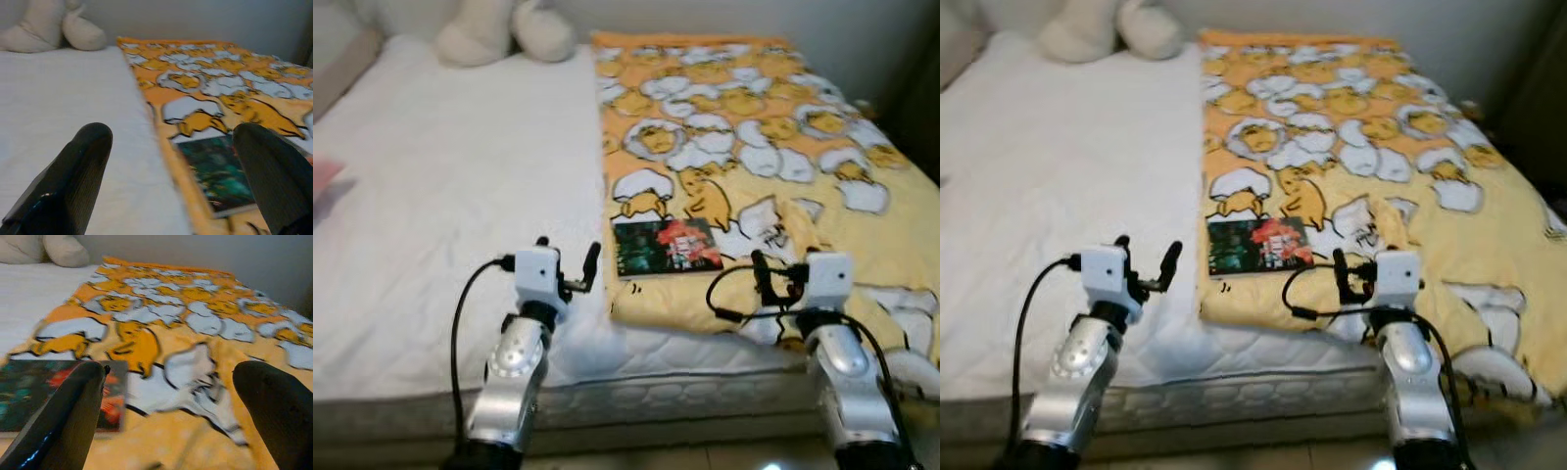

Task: Clean up the room

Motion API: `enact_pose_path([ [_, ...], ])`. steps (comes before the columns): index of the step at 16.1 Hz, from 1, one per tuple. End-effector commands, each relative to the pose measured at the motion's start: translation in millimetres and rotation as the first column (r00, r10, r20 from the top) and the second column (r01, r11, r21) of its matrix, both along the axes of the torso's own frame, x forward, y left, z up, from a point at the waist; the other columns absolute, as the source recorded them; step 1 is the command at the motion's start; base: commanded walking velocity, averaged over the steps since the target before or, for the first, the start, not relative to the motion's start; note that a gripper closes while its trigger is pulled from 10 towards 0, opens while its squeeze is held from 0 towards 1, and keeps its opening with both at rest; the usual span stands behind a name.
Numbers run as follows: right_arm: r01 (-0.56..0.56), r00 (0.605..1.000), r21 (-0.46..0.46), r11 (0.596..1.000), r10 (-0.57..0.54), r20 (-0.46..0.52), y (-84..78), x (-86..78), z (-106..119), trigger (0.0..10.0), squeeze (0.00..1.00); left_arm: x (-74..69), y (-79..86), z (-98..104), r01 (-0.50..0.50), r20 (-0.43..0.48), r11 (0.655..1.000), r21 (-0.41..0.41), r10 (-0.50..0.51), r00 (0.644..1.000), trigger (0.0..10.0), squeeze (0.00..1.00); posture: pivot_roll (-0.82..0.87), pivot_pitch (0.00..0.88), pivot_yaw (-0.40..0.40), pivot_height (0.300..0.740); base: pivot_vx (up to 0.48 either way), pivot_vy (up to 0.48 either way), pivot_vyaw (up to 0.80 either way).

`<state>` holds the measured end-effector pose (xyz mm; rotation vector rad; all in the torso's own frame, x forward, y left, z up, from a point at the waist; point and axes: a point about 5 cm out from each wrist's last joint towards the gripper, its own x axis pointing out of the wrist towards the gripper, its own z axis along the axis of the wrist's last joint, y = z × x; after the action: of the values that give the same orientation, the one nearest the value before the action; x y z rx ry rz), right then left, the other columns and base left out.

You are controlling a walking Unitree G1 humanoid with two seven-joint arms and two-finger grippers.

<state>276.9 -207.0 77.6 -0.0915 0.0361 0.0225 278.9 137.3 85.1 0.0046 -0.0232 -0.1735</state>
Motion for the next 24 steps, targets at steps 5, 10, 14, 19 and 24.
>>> enact_pose_path([
  [5, -0.028, 1.000, 0.023, 0.999, 0.028, -0.005, 9.5, 2.7, -1.7, 10.0, 0.00, 3.2, 8.9, 2.4, -0.009, 0.005, 1.000, 0.009, 0.009, 1.000, 10.0, 0.00, -0.04, 0.000, 0.000, 0.740, 0.268, -0.272, 0.00],
  [10, -0.032, 0.999, 0.023, 0.999, 0.032, -0.003, 9.8, 5.1, 0.3, 10.0, 0.00, 7.3, 14.4, 0.5, -0.041, -0.006, 0.996, 0.074, 0.042, 0.999, 10.0, 0.00, -0.03, 0.000, -0.003, 0.740, 0.213, -0.192, 0.00],
  [14, -0.035, 0.999, 0.034, 0.999, 0.035, -0.006, 14.1, 3.7, -1.7, 10.0, 0.00, 8.8, 15.1, 7.8, -0.020, 0.029, 0.998, 0.063, 0.018, 0.999, 10.0, 0.00, -0.03, 0.000, -0.003, 0.740, 0.000, 0.000, 0.00],
  [19, -0.034, 0.999, 0.041, 0.999, 0.034, -0.003, 13.5, 4.4, -1.2, 10.0, 0.00, 7.8, 9.2, 7.9, 0.029, 0.023, 0.999, 0.045, -0.030, 0.999, 10.0, 0.00, -0.03, 0.000, -0.001, 0.740, 0.000, 0.477, -0.09],
  [24, -0.040, 0.999, 0.037, 0.999, 0.040, 0.013, 15.0, 3.9, 0.6, 10.0, 0.00, 10.6, 6.3, 11.2, 0.034, 0.035, 0.997, 0.063, -0.036, 0.999, 10.0, 0.00, -0.04, 0.000, -0.001, 0.740, 0.094, 0.000, -0.15],
])
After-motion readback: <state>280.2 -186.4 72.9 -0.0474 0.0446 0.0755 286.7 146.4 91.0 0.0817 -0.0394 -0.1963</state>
